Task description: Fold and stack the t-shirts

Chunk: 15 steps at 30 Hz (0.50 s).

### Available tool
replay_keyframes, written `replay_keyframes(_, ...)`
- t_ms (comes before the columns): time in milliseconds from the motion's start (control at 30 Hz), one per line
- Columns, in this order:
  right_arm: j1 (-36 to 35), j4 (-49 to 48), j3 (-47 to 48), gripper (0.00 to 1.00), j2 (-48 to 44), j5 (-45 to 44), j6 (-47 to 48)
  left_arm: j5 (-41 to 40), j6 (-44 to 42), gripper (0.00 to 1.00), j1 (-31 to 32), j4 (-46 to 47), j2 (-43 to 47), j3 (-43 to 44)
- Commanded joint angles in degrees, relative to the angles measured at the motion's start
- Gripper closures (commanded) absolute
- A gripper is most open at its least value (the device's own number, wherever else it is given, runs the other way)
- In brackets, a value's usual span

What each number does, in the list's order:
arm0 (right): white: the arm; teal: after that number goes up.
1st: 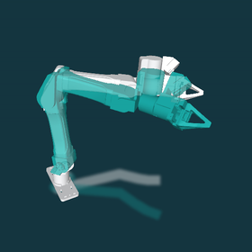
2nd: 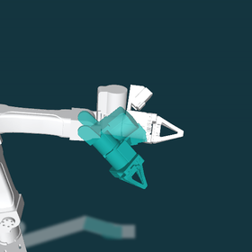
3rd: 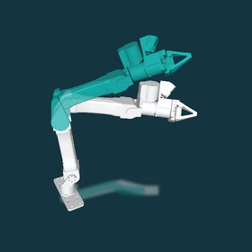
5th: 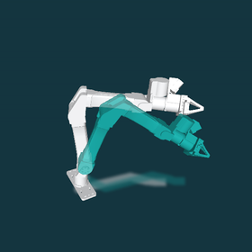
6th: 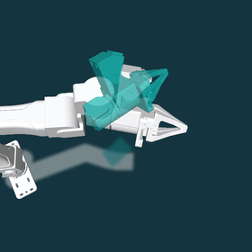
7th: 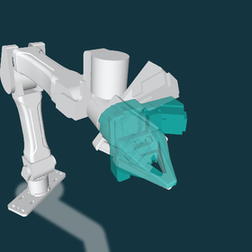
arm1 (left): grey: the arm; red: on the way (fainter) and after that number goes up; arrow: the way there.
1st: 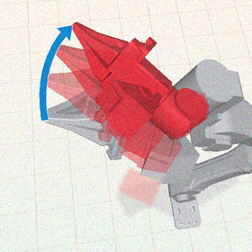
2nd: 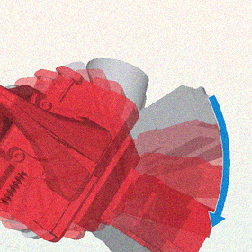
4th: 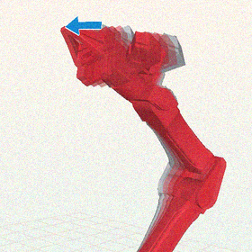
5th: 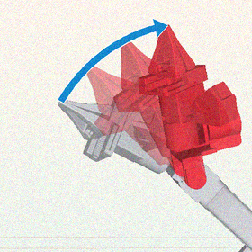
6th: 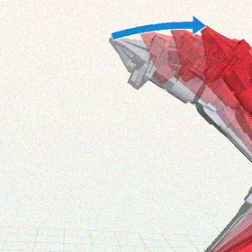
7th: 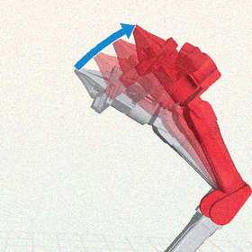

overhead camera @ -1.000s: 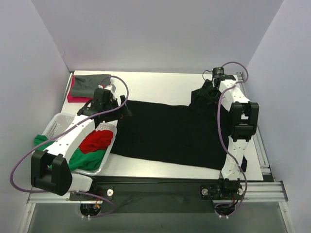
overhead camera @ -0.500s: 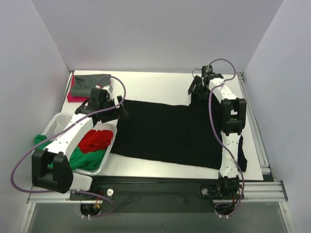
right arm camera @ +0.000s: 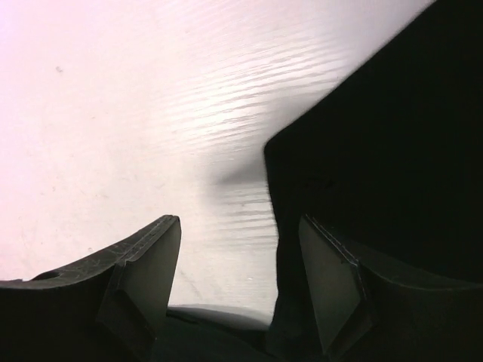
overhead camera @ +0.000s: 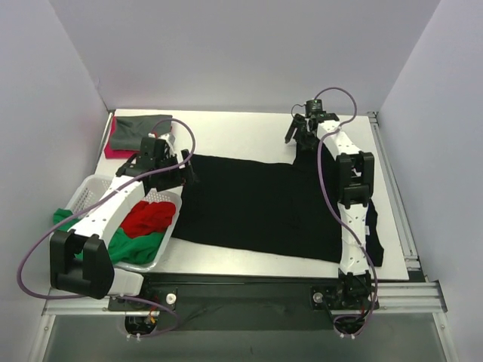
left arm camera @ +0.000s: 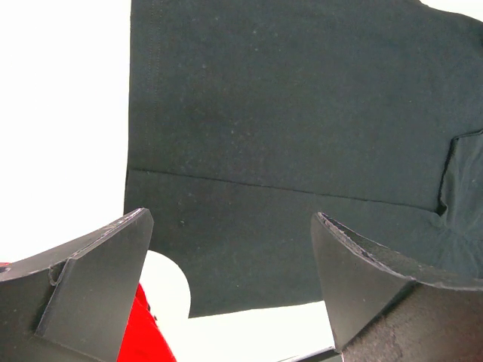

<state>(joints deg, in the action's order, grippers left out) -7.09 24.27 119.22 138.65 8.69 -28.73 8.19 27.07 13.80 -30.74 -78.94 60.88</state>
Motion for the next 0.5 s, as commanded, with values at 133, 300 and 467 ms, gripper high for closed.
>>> replay_keyframes(133, -3.19, -5.37, 2.07, 0.35, 0.66, 8.87, -0.53, 0.78, -1.58, 0.03, -0.36, 0.51, -2.09, 3.28)
replay_keyframes(300, -3.28, -7.57, 0.93, 0.34, -1.71, 9.16, -0.27, 1.13, -0.79, 0.03, -0.36, 1.03, -3.59, 3.98)
replay_keyframes(467, -1.96, -8.8, 1.1, 0.32, -3.12, 4.6, 1.83, 1.22, -0.09, 0.03, -0.36, 1.21, -4.91, 4.24)
